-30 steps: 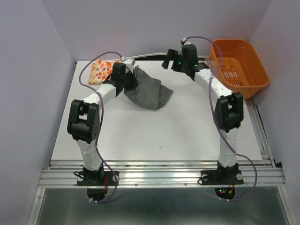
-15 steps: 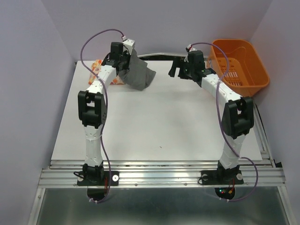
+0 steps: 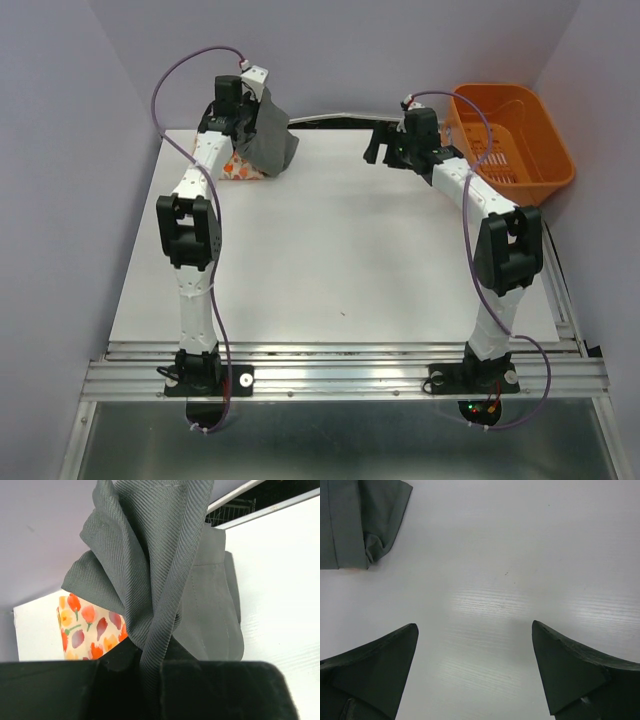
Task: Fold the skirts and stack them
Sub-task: Neatly place the folded skirt to the corner
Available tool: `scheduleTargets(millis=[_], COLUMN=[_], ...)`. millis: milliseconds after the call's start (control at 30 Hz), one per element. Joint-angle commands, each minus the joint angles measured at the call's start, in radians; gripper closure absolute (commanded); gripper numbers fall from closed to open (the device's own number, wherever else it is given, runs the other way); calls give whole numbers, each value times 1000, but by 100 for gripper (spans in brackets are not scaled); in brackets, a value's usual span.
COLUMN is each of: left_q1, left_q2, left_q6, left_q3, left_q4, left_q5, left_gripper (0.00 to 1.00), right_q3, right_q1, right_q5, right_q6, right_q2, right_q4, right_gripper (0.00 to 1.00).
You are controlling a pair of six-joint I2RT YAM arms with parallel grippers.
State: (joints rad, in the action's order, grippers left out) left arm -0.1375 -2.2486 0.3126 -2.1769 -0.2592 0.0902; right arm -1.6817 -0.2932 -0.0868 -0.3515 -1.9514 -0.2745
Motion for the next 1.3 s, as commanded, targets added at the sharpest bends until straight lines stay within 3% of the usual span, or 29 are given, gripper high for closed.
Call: scheduleTargets(millis=[0, 333, 600, 1000, 1233, 1267], left_q1=[4, 75, 128, 237, 248, 248], left_q2=[56, 63, 41, -180, -250, -252], left_q6=[13, -29, 23, 55, 57, 56], left_q3=[-63, -49, 85, -12, -121, -124], left_q4=[95, 95, 155, 175, 144, 141], left_q5=[20, 86, 72, 112, 92, 86], left_gripper=[100, 100, 100, 100, 88, 79], right_q3=[19, 30, 30, 50, 53, 53], right_q1=[5, 5, 5, 5, 5, 5], right_q5=[-10, -16, -27, -34, -47, -47], right_q6=[0, 2, 0, 13, 13, 14], right_q2=[31, 26, 19, 9, 5, 8], right_q4=[49, 47, 43, 12, 0, -2], right_gripper=[0, 0, 0, 0, 0, 0])
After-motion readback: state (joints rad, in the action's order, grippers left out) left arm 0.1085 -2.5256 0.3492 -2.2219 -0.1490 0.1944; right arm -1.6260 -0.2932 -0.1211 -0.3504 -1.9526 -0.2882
